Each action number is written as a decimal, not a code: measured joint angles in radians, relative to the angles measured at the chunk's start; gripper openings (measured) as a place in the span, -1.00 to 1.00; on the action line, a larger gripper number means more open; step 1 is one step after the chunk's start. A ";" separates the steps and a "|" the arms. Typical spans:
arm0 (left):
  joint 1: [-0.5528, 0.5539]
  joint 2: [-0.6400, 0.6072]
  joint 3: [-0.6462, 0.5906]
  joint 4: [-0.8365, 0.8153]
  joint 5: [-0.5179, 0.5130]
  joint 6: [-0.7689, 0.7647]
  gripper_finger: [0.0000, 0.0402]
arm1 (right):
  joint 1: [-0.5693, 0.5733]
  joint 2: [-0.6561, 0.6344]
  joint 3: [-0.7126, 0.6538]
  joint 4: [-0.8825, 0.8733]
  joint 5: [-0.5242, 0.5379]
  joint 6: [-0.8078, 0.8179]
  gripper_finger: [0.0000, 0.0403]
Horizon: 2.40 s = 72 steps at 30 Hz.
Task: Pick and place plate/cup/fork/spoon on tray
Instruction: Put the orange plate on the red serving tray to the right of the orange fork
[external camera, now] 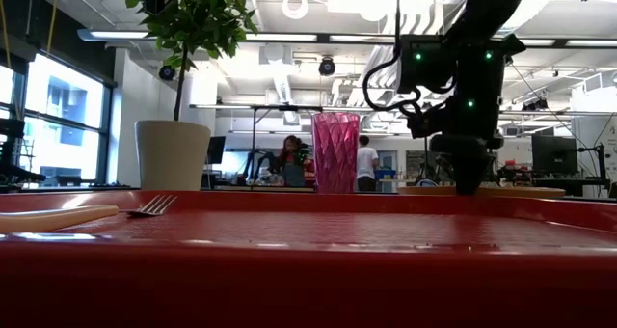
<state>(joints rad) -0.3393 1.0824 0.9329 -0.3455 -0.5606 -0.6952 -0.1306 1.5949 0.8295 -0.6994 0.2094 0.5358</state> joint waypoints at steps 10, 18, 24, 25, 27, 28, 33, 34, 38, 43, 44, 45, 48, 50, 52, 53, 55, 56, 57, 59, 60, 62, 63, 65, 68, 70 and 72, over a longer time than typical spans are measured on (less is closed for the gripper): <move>0.000 0.000 0.000 -0.001 0.000 0.000 -0.56 | 0.042 -0.074 0.020 -0.046 0.025 0.105 -1.00; 0.000 0.000 0.000 -0.002 0.000 0.001 -0.56 | 0.093 -0.117 0.169 -0.205 0.106 0.201 -1.00; 0.000 0.000 0.000 -0.002 0.000 0.036 -0.56 | 0.130 -0.117 0.290 -0.301 0.173 0.252 -1.00; 0.000 0.000 0.000 -0.002 0.000 0.036 -0.56 | 0.135 -0.117 0.307 -0.314 0.181 0.260 -1.00; 0.000 0.000 0.000 -0.002 0.000 0.043 -0.56 | 0.146 -0.117 0.339 -0.330 0.192 0.276 -1.00; 0.000 0.000 0.000 -0.002 0.000 0.051 -0.56 | 0.153 -0.117 0.355 -0.339 0.200 0.279 -1.00; 0.000 0.000 0.000 -0.002 0.000 0.098 -0.56 | 0.193 -0.117 0.428 -0.384 0.254 0.340 -1.00; 0.000 0.000 0.000 -0.002 0.000 0.105 -0.56 | 0.202 -0.117 0.444 -0.390 0.264 0.347 -1.00; 0.000 0.000 0.000 -0.002 0.000 0.139 -0.56 | 0.243 -0.118 0.504 -0.389 0.305 0.332 -1.00; 0.000 0.000 0.000 -0.009 0.000 0.127 -0.56 | 0.307 -0.117 0.584 -0.381 0.340 0.259 -1.00; 0.000 0.000 0.000 -0.009 0.001 0.109 -0.56 | 0.320 -0.118 0.601 -0.377 0.341 0.236 -1.00; 0.000 0.000 0.000 -0.009 0.004 0.090 -0.56 | 0.334 -0.118 0.617 -0.373 0.342 0.212 -1.00; 0.000 0.000 0.000 -0.009 0.031 0.048 -0.56 | 0.380 -0.118 0.657 -0.361 0.339 0.126 -1.00; 0.000 0.000 0.000 -0.009 0.044 0.029 -0.56 | 0.411 -0.118 0.674 -0.334 0.340 0.053 -1.00; 0.000 0.000 0.000 -0.009 0.054 0.006 -0.56 | 0.441 -0.118 0.683 -0.308 0.329 -0.016 -1.00; 0.000 0.000 0.000 -0.009 0.055 -0.010 -0.56 | 0.455 -0.118 0.684 -0.291 0.314 -0.049 -1.00; 0.000 0.000 0.000 -0.009 0.055 -0.048 -0.56 | 0.483 -0.118 0.684 -0.253 0.263 -0.111 -1.00; 0.000 0.000 0.000 -0.009 0.056 -0.069 -0.56 | 0.499 -0.116 0.684 -0.240 0.238 -0.140 -1.00; 0.000 0.000 0.000 -0.009 0.058 -0.089 -0.56 | 0.515 -0.112 0.685 -0.229 0.222 -0.170 -1.00; 0.000 0.000 0.000 -0.009 0.062 -0.116 -0.56 | 0.550 -0.102 0.685 -0.212 0.201 -0.235 -1.00; 0.000 0.000 0.000 -0.009 0.064 -0.127 -0.56 | 0.567 -0.095 0.685 -0.211 0.197 -0.257 -1.00; 0.000 0.000 0.000 -0.009 0.075 -0.149 -0.56 | 0.593 -0.078 0.685 -0.212 0.176 -0.289 -1.00; 0.000 0.000 0.000 -0.009 0.081 -0.162 -0.56 | 0.606 -0.068 0.685 -0.210 0.156 -0.304 -1.00; 0.000 0.000 0.000 -0.009 0.090 -0.193 -0.56 | 0.623 -0.043 0.685 -0.207 0.103 -0.318 -1.00; 0.000 0.000 0.000 -0.007 0.120 -0.226 -0.56 | 0.644 0.003 0.685 -0.208 0.050 -0.347 -1.00; 0.000 0.000 0.000 -0.009 0.134 -0.243 -0.56 | 0.657 0.036 0.685 -0.209 0.039 -0.376 -1.00; 0.000 0.000 0.000 -0.008 0.137 -0.256 -0.56 | 0.669 0.070 0.685 -0.208 0.017 -0.401 -1.00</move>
<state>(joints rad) -0.3393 1.0824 0.9329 -0.3535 -0.4240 -0.9509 0.5384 1.6650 1.5146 -0.9075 0.2269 0.1352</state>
